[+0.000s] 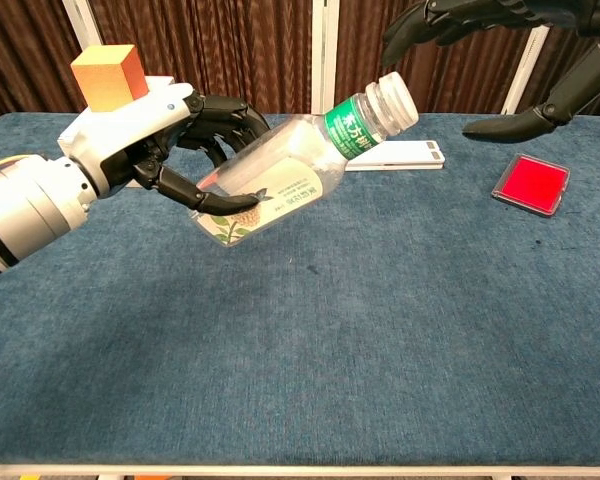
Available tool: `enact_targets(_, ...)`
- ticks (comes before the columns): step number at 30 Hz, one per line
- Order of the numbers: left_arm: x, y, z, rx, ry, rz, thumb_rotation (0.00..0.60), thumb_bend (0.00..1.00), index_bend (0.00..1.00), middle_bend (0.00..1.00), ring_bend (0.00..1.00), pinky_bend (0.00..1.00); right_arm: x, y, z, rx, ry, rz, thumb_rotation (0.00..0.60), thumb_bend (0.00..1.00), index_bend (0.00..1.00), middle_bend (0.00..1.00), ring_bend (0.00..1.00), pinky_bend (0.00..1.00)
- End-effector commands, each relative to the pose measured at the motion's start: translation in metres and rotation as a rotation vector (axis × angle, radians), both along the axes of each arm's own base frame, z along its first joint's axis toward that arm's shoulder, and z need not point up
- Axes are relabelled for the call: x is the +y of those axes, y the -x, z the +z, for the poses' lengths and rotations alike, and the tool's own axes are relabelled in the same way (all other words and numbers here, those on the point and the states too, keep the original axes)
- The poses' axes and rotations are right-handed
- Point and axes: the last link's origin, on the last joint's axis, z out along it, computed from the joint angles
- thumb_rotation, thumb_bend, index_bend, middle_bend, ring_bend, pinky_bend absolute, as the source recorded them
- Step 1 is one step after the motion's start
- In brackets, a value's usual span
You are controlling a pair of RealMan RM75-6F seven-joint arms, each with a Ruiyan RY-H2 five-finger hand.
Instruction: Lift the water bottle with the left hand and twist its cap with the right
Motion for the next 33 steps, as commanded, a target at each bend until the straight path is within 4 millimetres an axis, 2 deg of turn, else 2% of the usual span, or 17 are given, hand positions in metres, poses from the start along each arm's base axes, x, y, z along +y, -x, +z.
enact_targets(1, 0.000, -0.001, 0.000, -0.005, 0.000, 0.001, 0.600, 0.32, 0.48, 0.47, 0.37, 0.48, -0.003, 0.000, 0.001, -0.011, 0.032, 0.011, 0.600, 0.29, 0.19, 0.03, 0.00, 0.00)
enact_targets(13, 0.001, -0.005, 0.006, -0.037, 0.024, 0.010, 0.600, 0.32, 0.48, 0.46, 0.37, 0.48, -0.008, -0.006, -0.009, -0.022, 0.098, 0.043, 0.600, 0.29, 0.21, 0.05, 0.00, 0.00)
enact_targets(21, 0.002, -0.009, 0.008, -0.050, 0.033, 0.012, 0.600, 0.32, 0.48, 0.46, 0.37, 0.48, -0.010, -0.008, -0.013, -0.033, 0.130, 0.056, 0.600, 0.28, 0.28, 0.07, 0.00, 0.00)
enact_targets(33, 0.003, -0.012, 0.010, -0.049, 0.033, 0.013, 0.600, 0.32, 0.47, 0.46, 0.37, 0.48, -0.015, -0.012, -0.016, -0.057, 0.175, 0.065, 0.600, 0.28, 0.32, 0.09, 0.00, 0.00)
